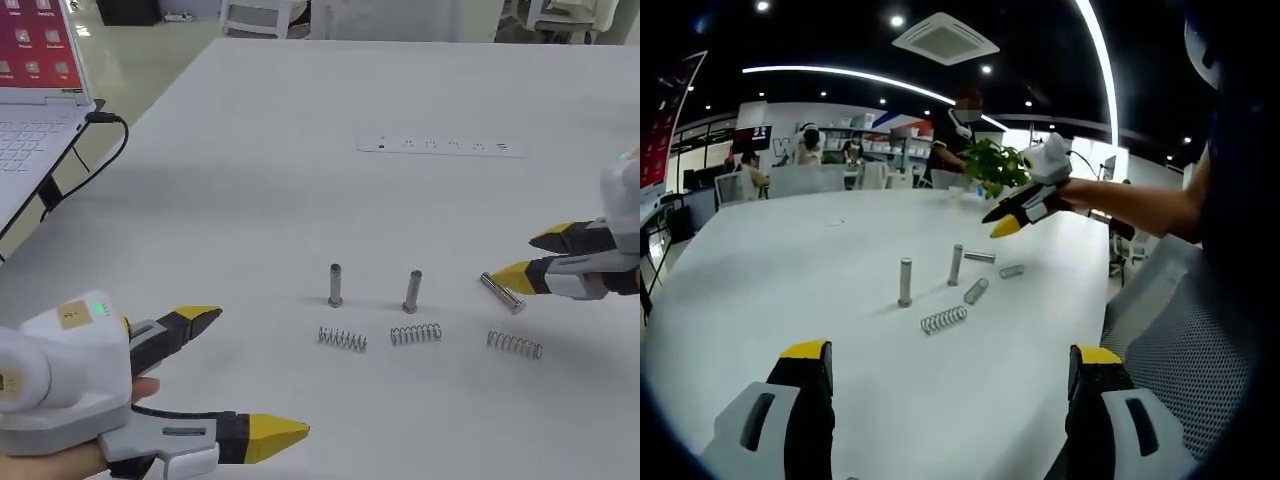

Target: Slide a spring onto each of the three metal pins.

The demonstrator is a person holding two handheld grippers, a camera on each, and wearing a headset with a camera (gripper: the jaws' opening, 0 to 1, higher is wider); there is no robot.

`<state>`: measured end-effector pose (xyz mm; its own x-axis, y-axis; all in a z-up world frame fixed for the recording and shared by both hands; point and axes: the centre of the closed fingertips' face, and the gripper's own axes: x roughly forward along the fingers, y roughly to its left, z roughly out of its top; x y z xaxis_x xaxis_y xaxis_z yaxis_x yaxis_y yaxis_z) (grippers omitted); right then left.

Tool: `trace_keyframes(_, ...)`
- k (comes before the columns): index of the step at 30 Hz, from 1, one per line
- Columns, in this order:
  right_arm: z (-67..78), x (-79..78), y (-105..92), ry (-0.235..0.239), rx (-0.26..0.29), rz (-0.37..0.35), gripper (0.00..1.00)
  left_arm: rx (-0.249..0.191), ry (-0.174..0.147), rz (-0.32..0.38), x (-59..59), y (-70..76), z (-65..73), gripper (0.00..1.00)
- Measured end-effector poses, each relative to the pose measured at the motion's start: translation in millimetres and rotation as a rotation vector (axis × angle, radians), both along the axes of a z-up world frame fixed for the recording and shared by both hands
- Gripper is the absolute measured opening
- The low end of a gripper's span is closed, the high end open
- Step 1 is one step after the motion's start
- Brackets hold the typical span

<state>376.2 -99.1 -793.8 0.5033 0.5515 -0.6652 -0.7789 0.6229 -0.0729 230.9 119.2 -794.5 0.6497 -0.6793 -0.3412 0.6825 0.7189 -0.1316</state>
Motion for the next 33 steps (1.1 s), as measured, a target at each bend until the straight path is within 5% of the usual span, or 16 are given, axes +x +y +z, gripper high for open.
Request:
trace_keyframes(12, -23.8, 11.7, 3.7, 0.070, -0.065, -0.015, 0.33, 0.005, 0.002, -0.002, 0.1, -0.5, -1.0, 0.95)
trace_keyframes(33, -44.6, 20.8, 5.1, 0.155, -0.131, -0.056, 0.19, 0.008, 0.005, 0.001, 1.1, 0.0, -2.3, 0.95)
